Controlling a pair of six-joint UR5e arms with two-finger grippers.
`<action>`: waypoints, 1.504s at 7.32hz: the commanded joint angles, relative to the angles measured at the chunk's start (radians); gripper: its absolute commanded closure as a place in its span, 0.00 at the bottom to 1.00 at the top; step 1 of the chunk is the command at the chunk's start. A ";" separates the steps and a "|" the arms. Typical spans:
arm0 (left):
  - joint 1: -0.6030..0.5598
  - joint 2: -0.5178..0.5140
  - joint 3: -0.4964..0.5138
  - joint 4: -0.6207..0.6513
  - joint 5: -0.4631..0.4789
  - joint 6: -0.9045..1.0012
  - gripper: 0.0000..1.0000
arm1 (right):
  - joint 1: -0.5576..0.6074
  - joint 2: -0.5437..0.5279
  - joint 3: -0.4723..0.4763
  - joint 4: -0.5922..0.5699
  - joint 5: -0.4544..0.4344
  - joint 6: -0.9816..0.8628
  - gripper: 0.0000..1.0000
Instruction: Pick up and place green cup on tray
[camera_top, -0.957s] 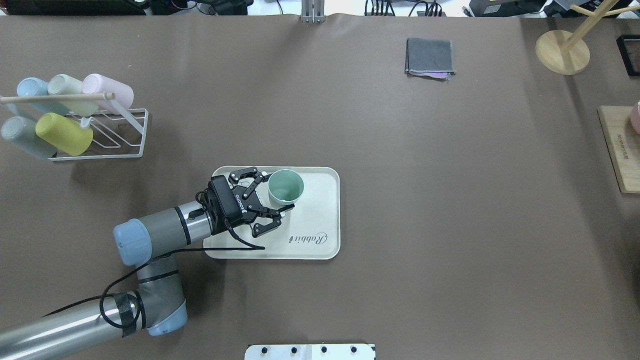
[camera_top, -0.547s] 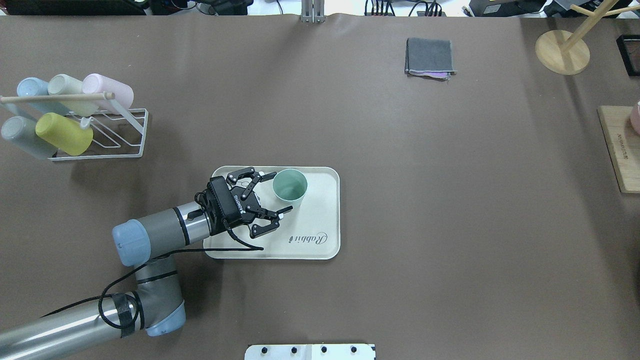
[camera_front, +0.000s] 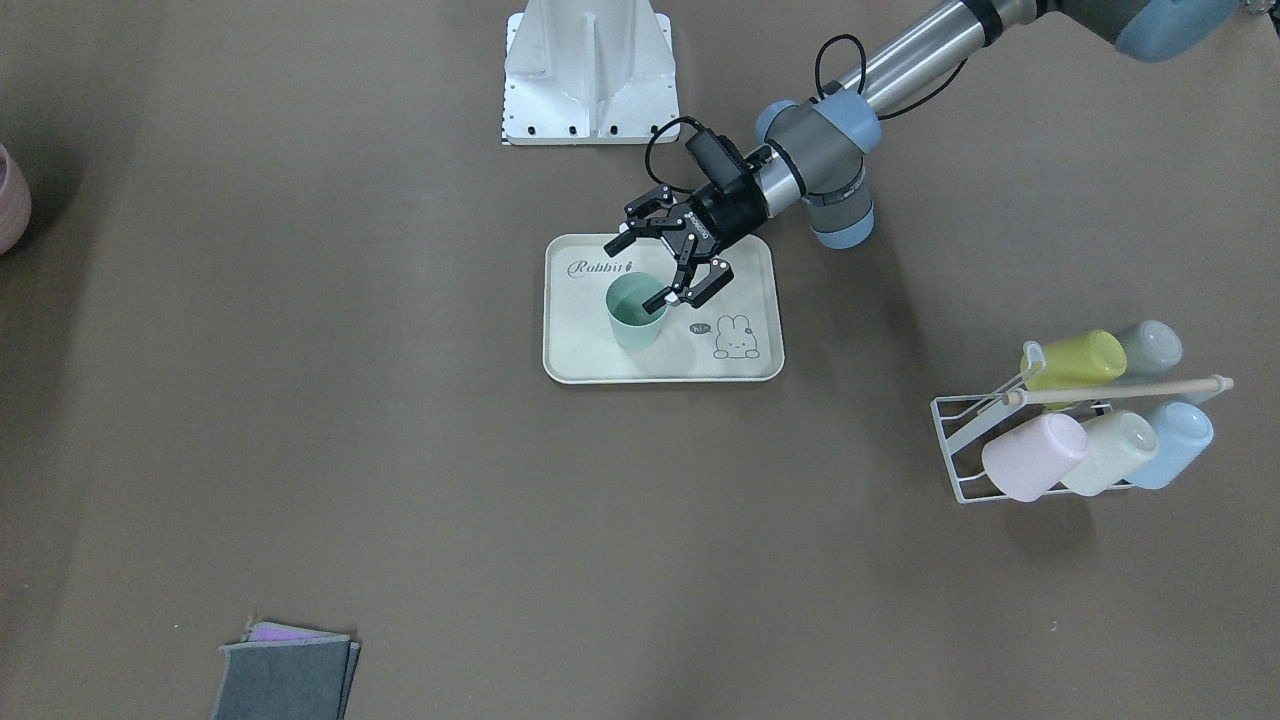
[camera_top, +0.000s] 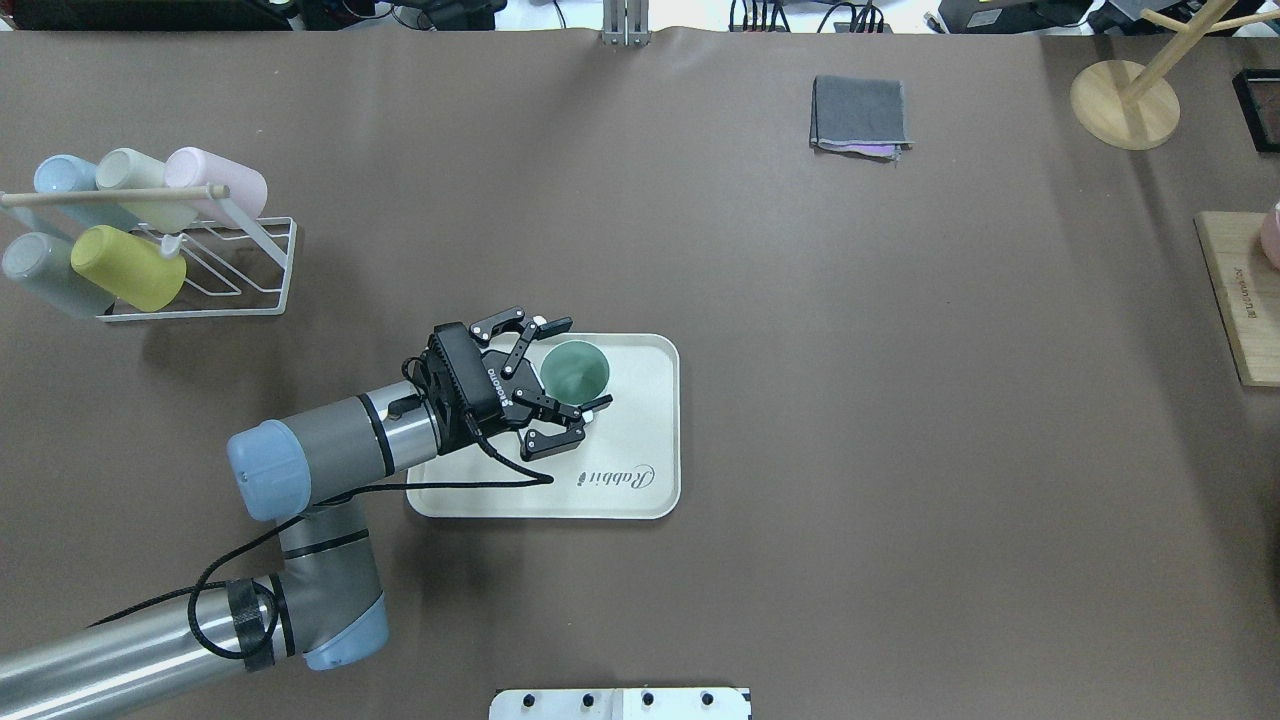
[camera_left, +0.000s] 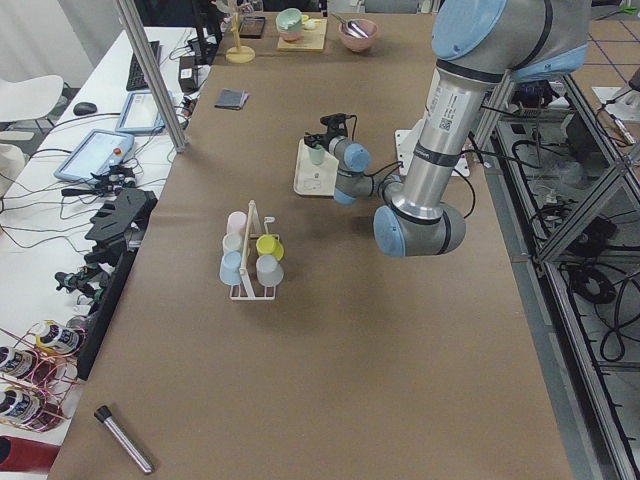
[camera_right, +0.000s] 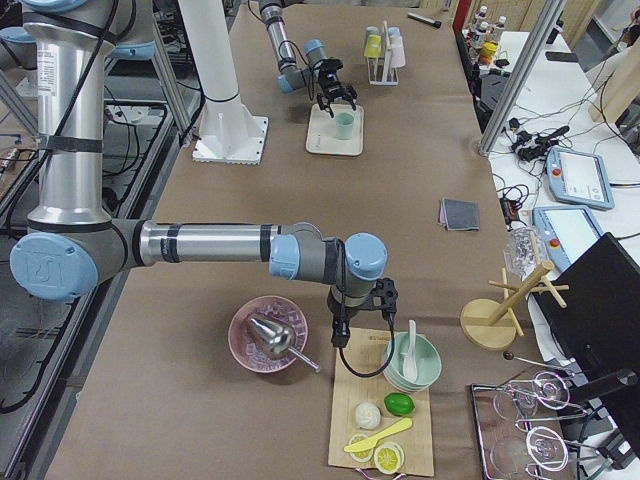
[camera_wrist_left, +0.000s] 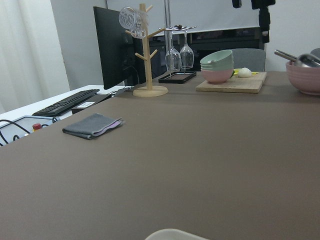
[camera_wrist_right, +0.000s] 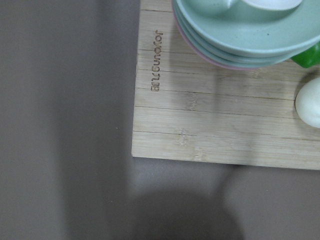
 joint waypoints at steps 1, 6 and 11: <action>-0.100 0.002 -0.193 0.322 0.000 -0.043 0.02 | 0.003 0.011 -0.001 -0.011 -0.021 0.000 0.00; -0.578 -0.062 -0.266 1.282 -0.190 -0.033 0.02 | 0.003 0.026 -0.005 -0.011 -0.048 0.003 0.00; -1.091 0.087 -0.018 1.581 -0.855 -0.025 0.02 | 0.005 0.025 -0.004 -0.013 -0.037 0.003 0.00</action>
